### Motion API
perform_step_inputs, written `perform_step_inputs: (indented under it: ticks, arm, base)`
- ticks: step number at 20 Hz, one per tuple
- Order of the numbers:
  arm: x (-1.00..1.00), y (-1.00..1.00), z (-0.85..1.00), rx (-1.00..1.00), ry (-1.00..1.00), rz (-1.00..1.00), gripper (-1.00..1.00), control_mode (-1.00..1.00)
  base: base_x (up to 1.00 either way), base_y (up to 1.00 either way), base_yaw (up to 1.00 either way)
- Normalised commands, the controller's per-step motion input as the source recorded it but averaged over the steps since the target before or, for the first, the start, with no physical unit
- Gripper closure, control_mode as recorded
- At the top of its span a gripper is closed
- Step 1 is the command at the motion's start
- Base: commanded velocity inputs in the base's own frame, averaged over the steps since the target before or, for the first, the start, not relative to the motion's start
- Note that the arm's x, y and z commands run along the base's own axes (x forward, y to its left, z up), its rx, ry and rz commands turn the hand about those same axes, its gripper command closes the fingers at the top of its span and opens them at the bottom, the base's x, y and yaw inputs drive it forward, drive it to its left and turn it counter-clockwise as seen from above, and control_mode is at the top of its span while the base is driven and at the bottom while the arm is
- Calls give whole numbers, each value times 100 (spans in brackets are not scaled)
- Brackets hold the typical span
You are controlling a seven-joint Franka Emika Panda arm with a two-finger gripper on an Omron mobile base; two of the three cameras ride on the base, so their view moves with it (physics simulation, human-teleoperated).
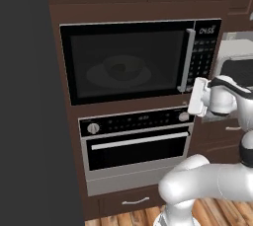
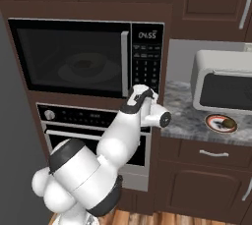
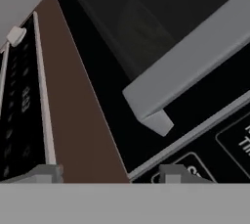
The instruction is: Remove the kiwi from the bowl and place it on the small plate. Then place the bowl with only the steak in the microwave, close the door, and press the start button to microwave the steak.
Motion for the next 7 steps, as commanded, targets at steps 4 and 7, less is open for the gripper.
perform_step_inputs:
  ticks: [4,7]
  arm:
    - [45,0,-19,0,0,0,-100,-100]
    - [42,0,-11,0,0,0,-100,-100]
  base:
    - [0,0,0]
    - [0,0,0]
